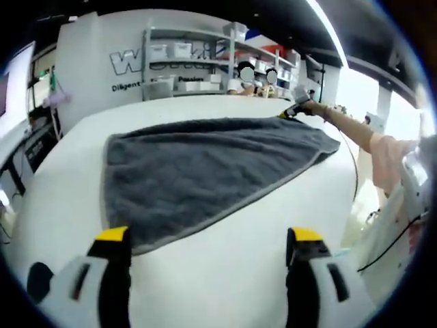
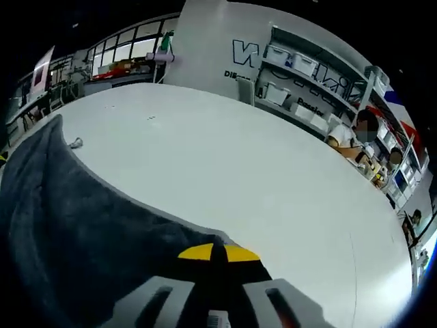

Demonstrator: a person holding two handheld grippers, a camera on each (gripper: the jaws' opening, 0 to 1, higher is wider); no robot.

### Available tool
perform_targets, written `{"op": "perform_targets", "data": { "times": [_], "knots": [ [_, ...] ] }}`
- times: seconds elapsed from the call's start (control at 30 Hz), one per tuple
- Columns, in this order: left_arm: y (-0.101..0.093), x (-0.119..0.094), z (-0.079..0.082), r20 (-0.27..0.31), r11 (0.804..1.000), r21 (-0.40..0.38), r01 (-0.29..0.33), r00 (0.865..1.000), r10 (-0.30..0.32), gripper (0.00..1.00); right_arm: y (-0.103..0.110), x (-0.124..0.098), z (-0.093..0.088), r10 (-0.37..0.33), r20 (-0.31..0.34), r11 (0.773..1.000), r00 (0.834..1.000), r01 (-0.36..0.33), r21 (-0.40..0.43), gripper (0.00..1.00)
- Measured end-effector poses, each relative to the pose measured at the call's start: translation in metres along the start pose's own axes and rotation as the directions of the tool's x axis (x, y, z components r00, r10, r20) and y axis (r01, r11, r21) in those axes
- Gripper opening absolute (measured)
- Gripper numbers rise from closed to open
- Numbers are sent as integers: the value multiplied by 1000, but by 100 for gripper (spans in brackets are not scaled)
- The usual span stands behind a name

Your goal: Fold the towel on the table until its edges align and the towel forms a compact rectangular stack.

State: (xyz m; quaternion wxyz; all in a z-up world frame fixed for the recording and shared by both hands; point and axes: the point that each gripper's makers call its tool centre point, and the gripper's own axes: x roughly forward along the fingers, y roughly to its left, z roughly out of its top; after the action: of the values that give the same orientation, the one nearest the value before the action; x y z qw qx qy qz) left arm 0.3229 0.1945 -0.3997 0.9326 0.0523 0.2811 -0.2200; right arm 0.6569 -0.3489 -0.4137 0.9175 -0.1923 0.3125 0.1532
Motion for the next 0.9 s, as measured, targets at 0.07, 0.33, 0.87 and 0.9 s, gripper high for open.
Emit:
{"op": "perform_targets", "data": {
  "times": [0.07, 0.33, 0.87, 0.9],
  "knots": [
    [-1, 0, 0, 0, 1000, 2, 1, 1000, -1, 99, -6, 2, -1, -23, 1, 1000, 1000, 23, 1, 3],
    [-2, -3, 0, 5, 1000, 8, -2, 1000, 1, 99, -27, 14, 4, -91, -3, 995, 996, 91, -39, 3],
    [-3, -3, -1, 15, 1000, 3, 2, 1000, -2, 99, -46, 18, 11, -191, 25, 981, 981, 192, -37, 20],
    [-3, -3, -1, 16, 1000, 4, 3, 1000, -3, 99, -50, 15, 12, -201, 34, 979, 979, 202, -35, 29]
  ]
}}
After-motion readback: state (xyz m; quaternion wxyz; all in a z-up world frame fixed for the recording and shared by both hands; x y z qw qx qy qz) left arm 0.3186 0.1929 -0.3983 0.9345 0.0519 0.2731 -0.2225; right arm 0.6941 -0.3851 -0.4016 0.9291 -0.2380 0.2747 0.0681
